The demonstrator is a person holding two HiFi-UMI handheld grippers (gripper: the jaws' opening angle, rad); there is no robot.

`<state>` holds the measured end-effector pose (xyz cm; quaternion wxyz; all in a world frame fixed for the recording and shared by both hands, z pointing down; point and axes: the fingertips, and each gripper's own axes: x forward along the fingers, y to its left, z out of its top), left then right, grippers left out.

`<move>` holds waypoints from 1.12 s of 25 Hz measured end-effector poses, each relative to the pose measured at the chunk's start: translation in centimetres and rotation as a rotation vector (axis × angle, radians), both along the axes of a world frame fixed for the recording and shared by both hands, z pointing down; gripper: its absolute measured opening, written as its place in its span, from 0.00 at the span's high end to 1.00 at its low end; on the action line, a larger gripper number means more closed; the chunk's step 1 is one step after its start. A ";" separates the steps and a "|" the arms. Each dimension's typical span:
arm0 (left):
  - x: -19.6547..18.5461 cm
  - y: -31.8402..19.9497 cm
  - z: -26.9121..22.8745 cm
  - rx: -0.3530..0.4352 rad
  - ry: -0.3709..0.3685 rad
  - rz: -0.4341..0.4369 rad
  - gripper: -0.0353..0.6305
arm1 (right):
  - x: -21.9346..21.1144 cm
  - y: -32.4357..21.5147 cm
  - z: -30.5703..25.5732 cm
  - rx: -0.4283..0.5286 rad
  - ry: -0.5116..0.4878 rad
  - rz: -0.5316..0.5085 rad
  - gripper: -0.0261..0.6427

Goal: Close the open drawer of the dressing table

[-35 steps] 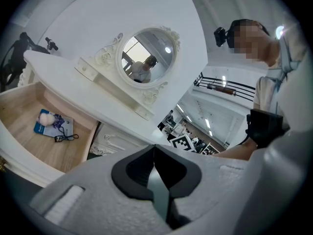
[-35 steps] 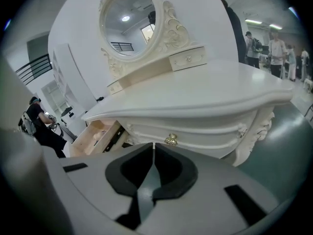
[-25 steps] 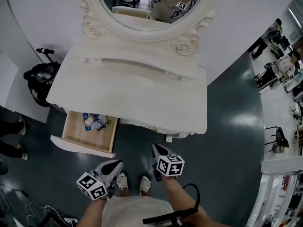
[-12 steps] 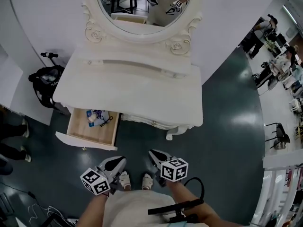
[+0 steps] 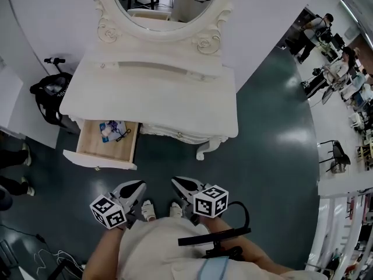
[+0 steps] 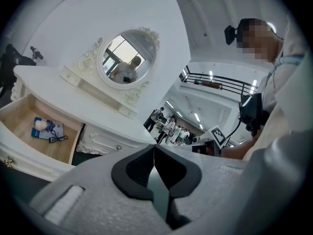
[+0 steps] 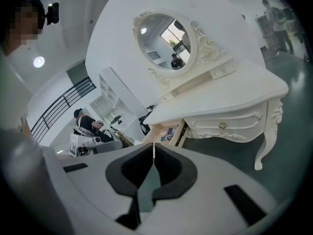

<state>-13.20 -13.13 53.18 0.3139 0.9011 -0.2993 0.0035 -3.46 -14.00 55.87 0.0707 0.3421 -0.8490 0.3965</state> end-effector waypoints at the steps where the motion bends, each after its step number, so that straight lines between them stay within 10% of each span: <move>1: 0.0 0.2 -0.2 0.001 0.001 0.001 0.93 | 0.0 0.3 -0.4 0.002 -0.009 -0.001 0.93; 14: 0.6 2.0 -2.8 0.030 0.018 0.018 0.93 | 0.5 2.4 -5.6 0.104 -0.194 -0.022 0.93; 28: 1.0 1.9 -3.3 0.039 0.014 0.021 0.93 | 0.0 3.1 -5.8 0.149 -0.126 -0.088 0.94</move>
